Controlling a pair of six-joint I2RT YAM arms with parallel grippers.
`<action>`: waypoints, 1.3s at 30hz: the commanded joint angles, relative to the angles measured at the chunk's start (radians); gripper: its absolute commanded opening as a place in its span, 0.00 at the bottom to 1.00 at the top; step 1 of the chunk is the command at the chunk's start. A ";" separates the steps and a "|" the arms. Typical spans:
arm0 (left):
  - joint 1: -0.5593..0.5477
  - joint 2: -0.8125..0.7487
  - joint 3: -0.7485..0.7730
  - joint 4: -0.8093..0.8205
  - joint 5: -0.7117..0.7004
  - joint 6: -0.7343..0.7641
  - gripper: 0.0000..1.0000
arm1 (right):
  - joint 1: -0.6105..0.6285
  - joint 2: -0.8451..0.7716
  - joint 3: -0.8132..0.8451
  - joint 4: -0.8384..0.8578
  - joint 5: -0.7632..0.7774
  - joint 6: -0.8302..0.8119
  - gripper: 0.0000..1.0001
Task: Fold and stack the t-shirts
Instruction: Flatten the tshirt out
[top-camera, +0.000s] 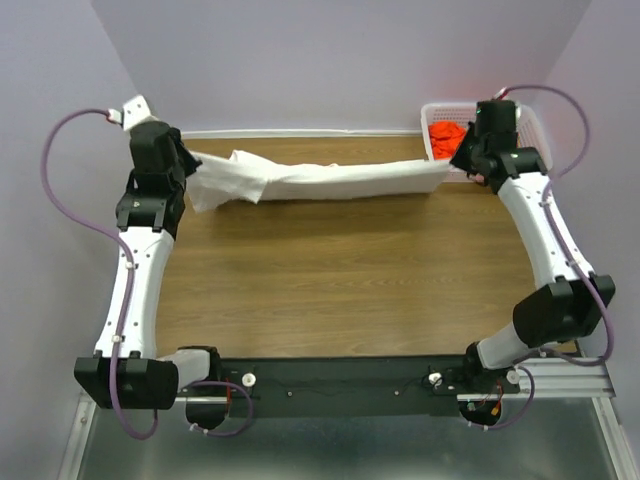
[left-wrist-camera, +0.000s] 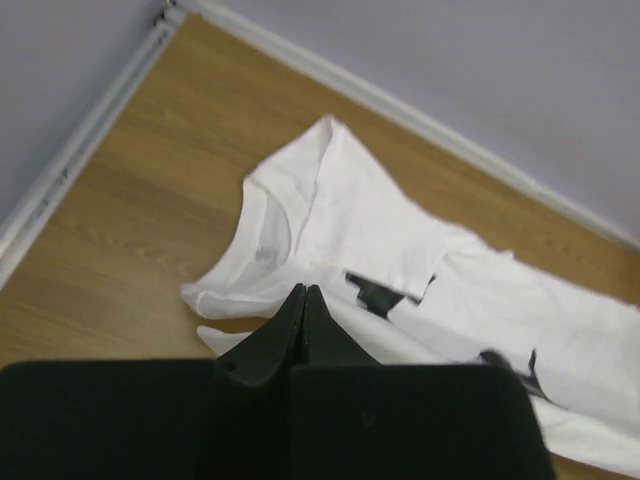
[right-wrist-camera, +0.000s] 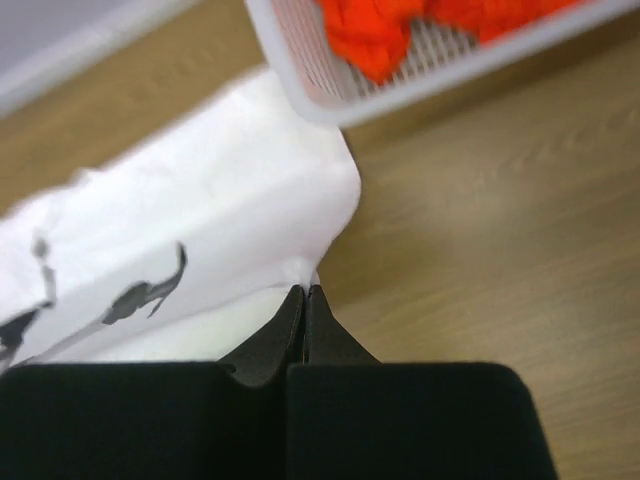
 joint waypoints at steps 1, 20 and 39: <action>0.009 -0.048 0.234 -0.012 -0.219 0.009 0.00 | 0.004 -0.104 0.164 -0.043 0.006 -0.105 0.00; -0.005 -0.295 0.723 0.034 -0.294 0.233 0.00 | 0.004 -0.500 0.488 -0.057 -0.025 -0.300 0.00; -0.007 0.200 0.146 0.250 0.074 0.170 0.00 | 0.003 -0.100 -0.049 0.141 0.002 -0.293 0.00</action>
